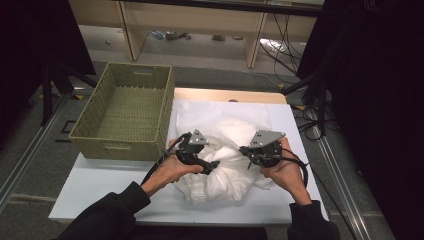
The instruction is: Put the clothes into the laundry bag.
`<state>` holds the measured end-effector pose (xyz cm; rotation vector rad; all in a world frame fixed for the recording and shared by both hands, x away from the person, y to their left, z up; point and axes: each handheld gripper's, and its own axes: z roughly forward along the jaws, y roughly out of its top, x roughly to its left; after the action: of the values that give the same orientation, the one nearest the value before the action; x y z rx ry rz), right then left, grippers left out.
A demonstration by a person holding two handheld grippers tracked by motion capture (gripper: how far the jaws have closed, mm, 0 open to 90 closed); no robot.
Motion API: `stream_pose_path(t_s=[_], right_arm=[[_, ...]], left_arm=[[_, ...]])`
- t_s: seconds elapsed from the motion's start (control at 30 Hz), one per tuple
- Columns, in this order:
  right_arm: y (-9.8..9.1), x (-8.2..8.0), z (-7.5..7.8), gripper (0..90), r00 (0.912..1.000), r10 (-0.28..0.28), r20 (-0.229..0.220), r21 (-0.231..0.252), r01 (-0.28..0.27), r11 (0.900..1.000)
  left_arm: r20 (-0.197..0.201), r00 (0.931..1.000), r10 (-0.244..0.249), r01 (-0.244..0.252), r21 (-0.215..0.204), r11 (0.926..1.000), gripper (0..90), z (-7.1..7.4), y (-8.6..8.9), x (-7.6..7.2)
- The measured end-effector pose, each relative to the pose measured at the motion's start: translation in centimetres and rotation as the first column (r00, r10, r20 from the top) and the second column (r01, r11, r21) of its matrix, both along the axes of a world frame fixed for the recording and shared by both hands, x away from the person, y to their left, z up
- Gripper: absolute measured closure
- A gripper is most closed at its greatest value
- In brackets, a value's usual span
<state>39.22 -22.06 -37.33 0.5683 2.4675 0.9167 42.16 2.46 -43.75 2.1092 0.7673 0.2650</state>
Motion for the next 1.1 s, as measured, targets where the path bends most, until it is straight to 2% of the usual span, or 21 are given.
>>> stream_pose_path(t_s=[0.13, 0.17, 0.2, 0.27, 0.3, 0.33, 0.37, 0.4, 0.43, 0.47, 0.53, 0.6, 0.7, 0.77, 0.8, 0.87, 0.93, 0.97, 1.0, 1.07, 1.1], right_arm=[[0.3, 0.0, 0.0, 89.7, 0.9998, 0.018, -0.001, -0.005, -0.018, 0.9998], [0.3, 0.0, 0.0, 89.7, 0.9997, 0.023, 0.0, -0.004, -0.023, 0.9997], [0.2, -0.1, 0.0, 89.8, 0.9999, 0.012, -0.011, -0.001, -0.012, 0.9999], [0.2, 0.0, -0.1, 89.7, 0.9999, 0.009, -0.01, -0.003, -0.009, 1.0], [0.2, -0.1, -0.1, 89.7, 0.9999, 0.01, -0.012, -0.003, -0.01, 0.9999], [0.3, -0.1, -0.1, 89.7, 0.9999, 0.011, -0.013, -0.004, -0.011, 0.9999], [0.3, -0.1, -0.1, 89.7, 0.9999, 0.011, -0.013, -0.004, -0.011, 0.9999], [0.4, -0.1, -0.2, 89.7, 0.9998, 0.015, -0.016, -0.011, -0.015, 0.9998], [0.5, -0.1, -0.2, 89.7, 0.9998, 0.013, -0.015, -0.013, -0.013, 0.9998], [0.5, 0.0, -0.2, 89.8, 0.9998, 0.013, -0.015, -0.013, -0.013, 0.9998], [0.5, 0.0, -0.2, 89.8, 0.9999, 0.01, -0.011, -0.012, -0.01, 0.9999], [0.6, 0.0, -0.2, 89.8, 0.9998, 0.017, -0.014, -0.005, -0.017, 0.9998], [0.7, -0.2, 0.2, 89.9, 0.9997, 0.016, -0.016, -0.001, -0.016, 0.9999], [0.6, -0.7, 0.9, 90.0, 0.9988, 0.049, -0.003, 0.012, -0.049, 0.9987], [0.6, -0.9, 1.1, 90.0, 0.9984, 0.057, -0.005, 0.013, -0.057, 0.9983], [0.4, -1.2, 1.3, 90.0, 0.9986, 0.053, -0.001, 0.002, -0.053, 0.9986], [0.3, -1.2, 1.3, 90.0, 0.9987, 0.051, -0.003, -0.004, -0.051, 0.9987], [0.2, -1.3, 1.0, 90.0, 0.999, 0.038, -0.025, -0.002, -0.038, 0.9993], [0.2, -1.2, 0.6, 90.0, 0.9995, 0.026, -0.018, -0.001, -0.026, 0.9997], [0.2, -1.0, 0.6, 90.0, 0.9989, 0.041, -0.022, -0.019, -0.041, 0.999], [0.2, -1.0, 0.4, 90.0, 0.9993, 0.025, -0.028, -0.018, -0.026, 0.9995]], left_arm=[[0.032, 0.999, 0.032, -0.035, 0.08, 0.9962, 0.1, -0.9, -0.9, 0.8], [0.01, 0.9989, 0.047, -0.047, 0.075, 0.9961, 0.0, -1.3, -1.1, 1.0], [0.006, 0.9994, 0.034, -0.034, 0.079, 0.9963, 0.0, -1.7, -1.2, 1.5], [-0.082, 0.9966, 0.004, -0.001, 0.037, 0.9993, 0.0, -2.7, -1.2, 2.7], [-0.123, 0.9923, -0.015, 0.017, 0.022, 0.9996, 0.0, -3.0, -1.1, 3.2], [-0.16, 0.9869, -0.018, 0.016, -0.018, 0.9997, 1.3, -3.3, -1.3, 3.5], [-0.16, 0.9869, -0.018, 0.016, -0.018, 0.9997, 8.9, -3.3, -1.3, 3.5], [-0.225, 0.9689, -0.103, 0.084, -0.093, 0.9921, 31.2, -3.3, -1.2, 3.5], [-0.225, 0.9689, -0.103, 0.084, -0.093, 0.9921, 45.3, -3.3, -1.2, 3.5], [-0.233, 0.9681, -0.092, 0.068, -0.109, 0.9917, 53.4, -2.9, -1.4, 2.9], [-0.197, 0.9756, -0.096, 0.077, -0.101, 0.9918, 62.7, -1.9, -1.8, 1.8], [-0.169, 0.9791, -0.113, 0.094, -0.118, 0.9885, 66.5, -1.0, -2.4, 0.9], [-0.141, 0.9822, -0.124, 0.105, -0.134, 0.9854, 68.1, 0.1, -3.5, -0.2], [-0.122, 0.9863, -0.112, 0.092, -0.157, 0.9833, 68.4, 0.4, -4.4, -0.7], [-0.109, 0.9889, -0.101, 0.083, -0.155, 0.9843, 68.3, 0.2, -4.7, -0.7], [-0.127, 0.9905, -0.052, 0.032, -0.158, 0.987, 67.6, -1.0, -5.3, -0.4], [-0.122, 0.9918, -0.038, 0.02, -0.146, 0.9891, 66.9, -1.7, -5.4, 0.0], [-0.163, 0.9866, 0.001, -0.032, -0.188, 0.9816, 63.2, -2.6, -5.2, 0.6], [-0.175, 0.9845, 0.0, -0.035, -0.198, 0.9795, 61.2, -2.5, -5.0, 0.7], [-0.161, 0.9869, -0.014, -0.016, -0.186, 0.9824, 58.1, -2.1, -4.7, 0.6], [-0.145, 0.989, -0.031, 0.007, -0.165, 0.9863, 49.9, -1.8, -4.5, 0.5]])
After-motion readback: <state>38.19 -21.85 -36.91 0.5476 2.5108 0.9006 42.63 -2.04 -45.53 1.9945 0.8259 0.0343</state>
